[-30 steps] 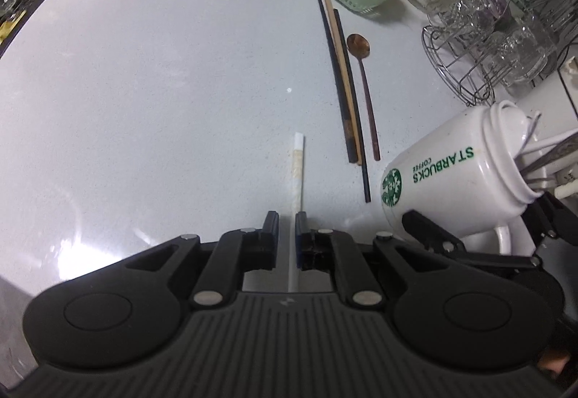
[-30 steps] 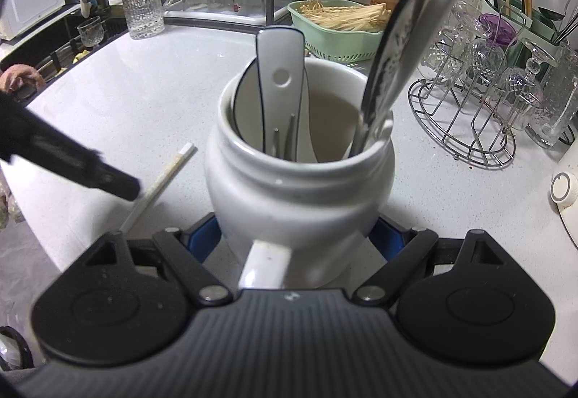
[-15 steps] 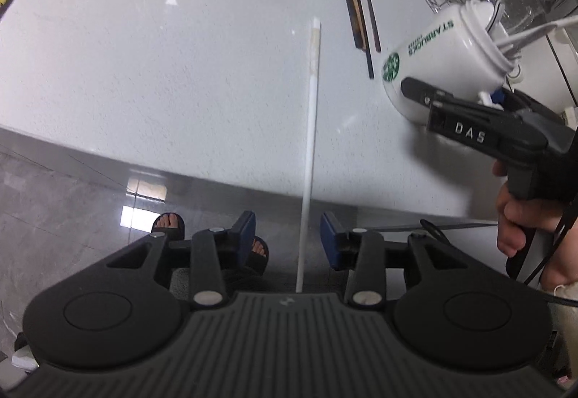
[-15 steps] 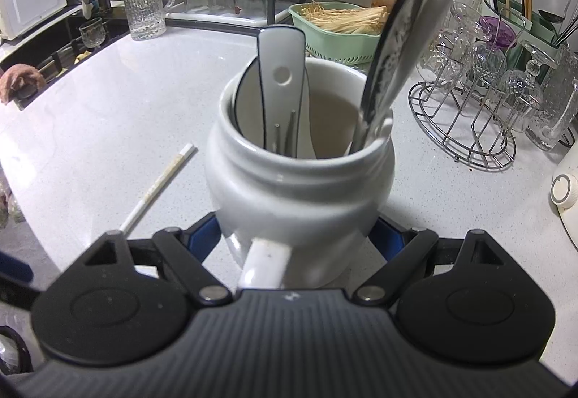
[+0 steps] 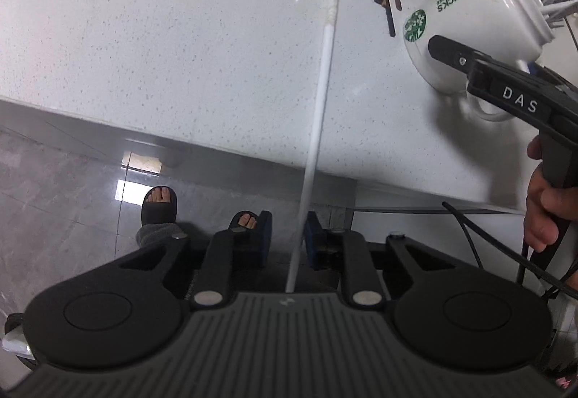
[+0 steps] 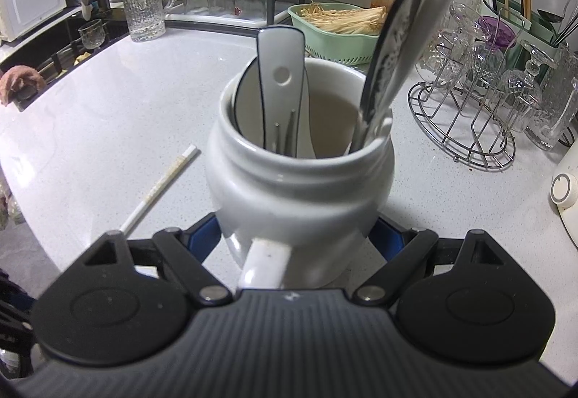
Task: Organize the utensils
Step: 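Carry the thin white stick with left gripper toward the jar, then lower the thin white stick into the white jar with left gripper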
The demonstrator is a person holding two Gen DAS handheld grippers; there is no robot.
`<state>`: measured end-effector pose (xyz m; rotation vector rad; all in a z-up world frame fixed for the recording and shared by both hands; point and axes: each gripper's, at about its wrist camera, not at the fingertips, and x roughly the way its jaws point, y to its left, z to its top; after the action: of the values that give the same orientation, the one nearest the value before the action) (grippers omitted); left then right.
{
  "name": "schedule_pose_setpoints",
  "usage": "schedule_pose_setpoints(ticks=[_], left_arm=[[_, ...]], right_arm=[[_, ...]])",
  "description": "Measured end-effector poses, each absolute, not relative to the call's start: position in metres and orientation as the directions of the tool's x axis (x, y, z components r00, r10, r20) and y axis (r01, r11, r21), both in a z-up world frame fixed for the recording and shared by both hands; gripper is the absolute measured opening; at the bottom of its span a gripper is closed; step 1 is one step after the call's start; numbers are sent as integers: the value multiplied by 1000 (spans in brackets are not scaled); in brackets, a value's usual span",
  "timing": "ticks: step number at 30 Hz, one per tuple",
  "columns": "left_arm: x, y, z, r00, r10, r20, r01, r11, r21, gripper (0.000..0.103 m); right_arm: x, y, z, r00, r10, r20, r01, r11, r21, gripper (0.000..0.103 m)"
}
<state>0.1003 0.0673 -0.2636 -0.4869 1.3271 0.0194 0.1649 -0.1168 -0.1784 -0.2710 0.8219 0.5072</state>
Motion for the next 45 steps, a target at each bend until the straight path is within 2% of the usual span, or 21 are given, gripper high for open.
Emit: schedule_pose_setpoints(ticks=[1, 6, 12, 23, 33, 45], left_arm=[[100, 66, -262, 260, -252, -932, -280, 904, -322, 9], [100, 62, -239, 289, -229, -929, -227, 927, -299, 5], [105, 71, -193, 328, -193, -925, -180, 948, -261, 5], [137, 86, -116, 373, -181, -910, 10, 981, -192, 5], [173, 83, -75, 396, -176, -901, 163, 979, -120, 5], [199, 79, -26, 380, -228, -896, 269, 954, -129, 5]], right_arm=[[165, -117, -179, 572, 324, -753, -528, 848, -36, 90], [165, -117, -179, 574, 323, -752, -526, 849, -37, 90], [165, -116, -179, 573, 319, -755, -522, 852, -37, 90], [164, -112, -181, 600, 295, -744, -477, 878, -37, 90], [162, -105, -182, 632, 256, -731, -411, 911, -36, 90], [165, -104, -182, 629, 251, -736, -410, 911, -40, 90]])
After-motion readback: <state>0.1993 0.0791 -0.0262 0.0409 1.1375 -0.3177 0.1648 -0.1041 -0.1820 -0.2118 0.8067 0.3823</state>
